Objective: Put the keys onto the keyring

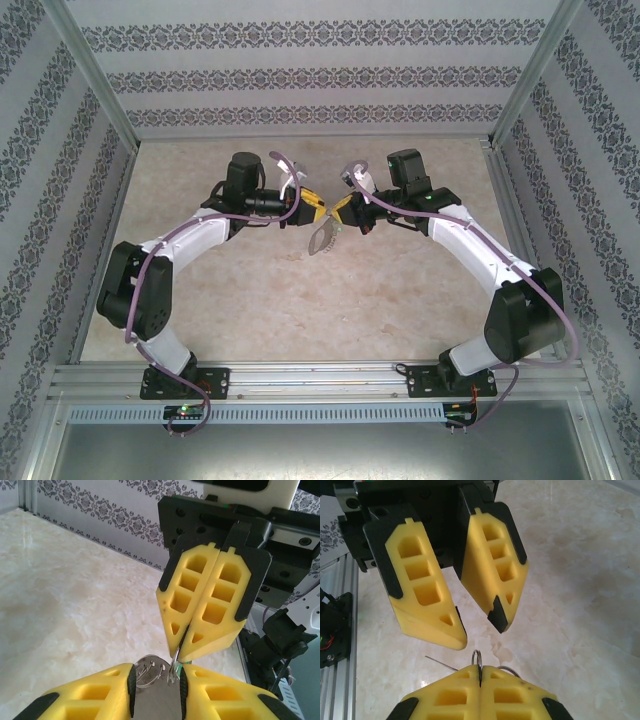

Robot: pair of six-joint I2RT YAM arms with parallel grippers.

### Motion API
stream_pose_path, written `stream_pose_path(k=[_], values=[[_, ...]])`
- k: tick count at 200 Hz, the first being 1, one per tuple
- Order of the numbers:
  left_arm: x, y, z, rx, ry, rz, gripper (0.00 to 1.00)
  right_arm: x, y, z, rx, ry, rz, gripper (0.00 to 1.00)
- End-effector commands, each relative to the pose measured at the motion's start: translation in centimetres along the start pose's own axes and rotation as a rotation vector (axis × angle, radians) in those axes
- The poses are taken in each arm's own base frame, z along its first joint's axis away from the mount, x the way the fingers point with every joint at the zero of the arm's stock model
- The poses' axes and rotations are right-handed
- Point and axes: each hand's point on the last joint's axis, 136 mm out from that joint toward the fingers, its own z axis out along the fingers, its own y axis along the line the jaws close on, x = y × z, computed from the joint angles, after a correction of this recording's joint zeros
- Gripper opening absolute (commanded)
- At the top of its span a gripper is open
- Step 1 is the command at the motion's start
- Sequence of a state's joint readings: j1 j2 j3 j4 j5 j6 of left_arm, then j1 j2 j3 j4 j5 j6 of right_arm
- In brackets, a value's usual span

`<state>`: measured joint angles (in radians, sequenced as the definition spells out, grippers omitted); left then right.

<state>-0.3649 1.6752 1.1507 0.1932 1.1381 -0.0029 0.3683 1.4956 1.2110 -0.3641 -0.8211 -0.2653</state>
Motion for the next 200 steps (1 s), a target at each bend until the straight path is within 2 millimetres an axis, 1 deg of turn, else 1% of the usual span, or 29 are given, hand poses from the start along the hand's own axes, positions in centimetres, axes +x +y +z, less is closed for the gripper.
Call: stream_pose_path(k=[1,45,105,115,124,134,149,170,171,176,177,185,194,200], values=[[-0.7,-1.0,0.4,0.053,-0.001,0.036,0.30,-1.9,0.3,-0.4,-0.027,-0.046,-0.043,0.00],[-0.4,-1.2,1.0,0.069,0.005,0.033,0.30,-2.1,0.3,-0.3,-0.033,-0.054,-0.044,0.00],[-0.5,-1.4,1.6,0.080,0.005,0.037,0.25,-2.1,0.4,-0.3,-0.038,-0.058,-0.042,0.00],[-0.5,-1.4,1.7,0.082,0.002,0.038,0.23,-2.1,0.4,-0.3,-0.038,-0.059,-0.045,0.00],[-0.7,-1.5,1.7,0.080,-0.005,0.045,0.19,-2.1,0.3,-0.3,-0.037,-0.059,-0.045,0.00],[-0.8,-1.4,1.7,0.079,-0.013,0.047,0.13,-2.1,0.4,-0.3,-0.038,-0.060,-0.044,0.00],[-1.0,-1.5,1.7,0.085,-0.030,0.047,0.00,-2.1,0.4,-0.3,-0.040,-0.061,-0.041,0.00],[-1.3,-1.7,1.7,0.094,-0.058,0.047,0.00,-2.5,0.2,-0.6,-0.024,-0.083,-0.036,0.00],[-1.3,-1.7,1.7,0.093,-0.059,0.046,0.00,-2.5,0.2,-0.6,-0.023,-0.084,-0.035,0.00],[-1.4,-1.7,1.7,0.092,-0.065,0.046,0.00,-2.6,0.0,-0.9,-0.011,-0.097,-0.026,0.09],[-1.4,-1.6,1.7,0.092,-0.066,0.047,0.00,-2.6,0.0,-0.9,-0.011,-0.097,-0.026,0.09],[-1.5,-1.6,1.6,0.090,-0.077,0.048,0.00,-2.9,-0.5,-1.4,0.014,-0.126,-0.012,0.20],[-1.6,-1.6,1.6,0.082,-0.088,0.051,0.00,-3.3,-1.0,-2.4,0.040,-0.168,0.008,0.29],[-1.6,-1.6,1.6,0.077,-0.095,0.053,0.00,-3.6,-1.3,-3.0,0.057,-0.200,0.020,0.33]])
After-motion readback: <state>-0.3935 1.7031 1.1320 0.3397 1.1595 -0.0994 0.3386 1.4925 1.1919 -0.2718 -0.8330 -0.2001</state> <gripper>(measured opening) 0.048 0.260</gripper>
